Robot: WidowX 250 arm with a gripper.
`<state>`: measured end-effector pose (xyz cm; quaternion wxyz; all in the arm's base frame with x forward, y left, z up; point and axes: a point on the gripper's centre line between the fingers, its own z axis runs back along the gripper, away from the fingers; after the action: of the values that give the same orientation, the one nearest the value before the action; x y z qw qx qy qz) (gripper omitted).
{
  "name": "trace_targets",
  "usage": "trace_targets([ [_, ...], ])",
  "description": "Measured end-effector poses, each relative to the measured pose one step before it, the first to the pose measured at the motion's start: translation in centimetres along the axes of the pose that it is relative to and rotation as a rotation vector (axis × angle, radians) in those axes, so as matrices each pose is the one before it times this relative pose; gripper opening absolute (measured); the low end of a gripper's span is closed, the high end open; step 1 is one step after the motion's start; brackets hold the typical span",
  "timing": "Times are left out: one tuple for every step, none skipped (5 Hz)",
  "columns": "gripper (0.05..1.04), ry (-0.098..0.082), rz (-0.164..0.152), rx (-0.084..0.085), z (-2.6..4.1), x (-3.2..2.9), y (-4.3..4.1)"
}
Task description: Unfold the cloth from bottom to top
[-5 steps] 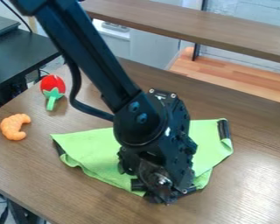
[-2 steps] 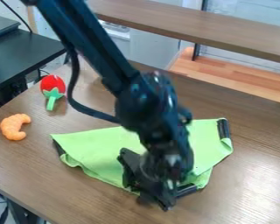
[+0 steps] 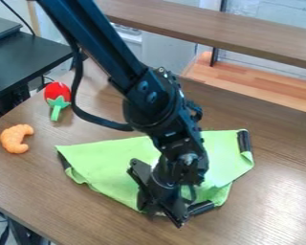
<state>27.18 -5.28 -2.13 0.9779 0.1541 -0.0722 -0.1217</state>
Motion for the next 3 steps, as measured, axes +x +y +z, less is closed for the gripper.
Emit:
trace_targets([
  [0.049, 0.0304, 0.0020, -0.0212, 0.101, -0.155, 0.218],
  [0.049, -0.0067, 0.0224, -0.0693, 2.501, 0.849, 1.312],
  [0.049, -0.0148, 0.0570, -0.0791, 2.829, 1.756, 2.333],
])
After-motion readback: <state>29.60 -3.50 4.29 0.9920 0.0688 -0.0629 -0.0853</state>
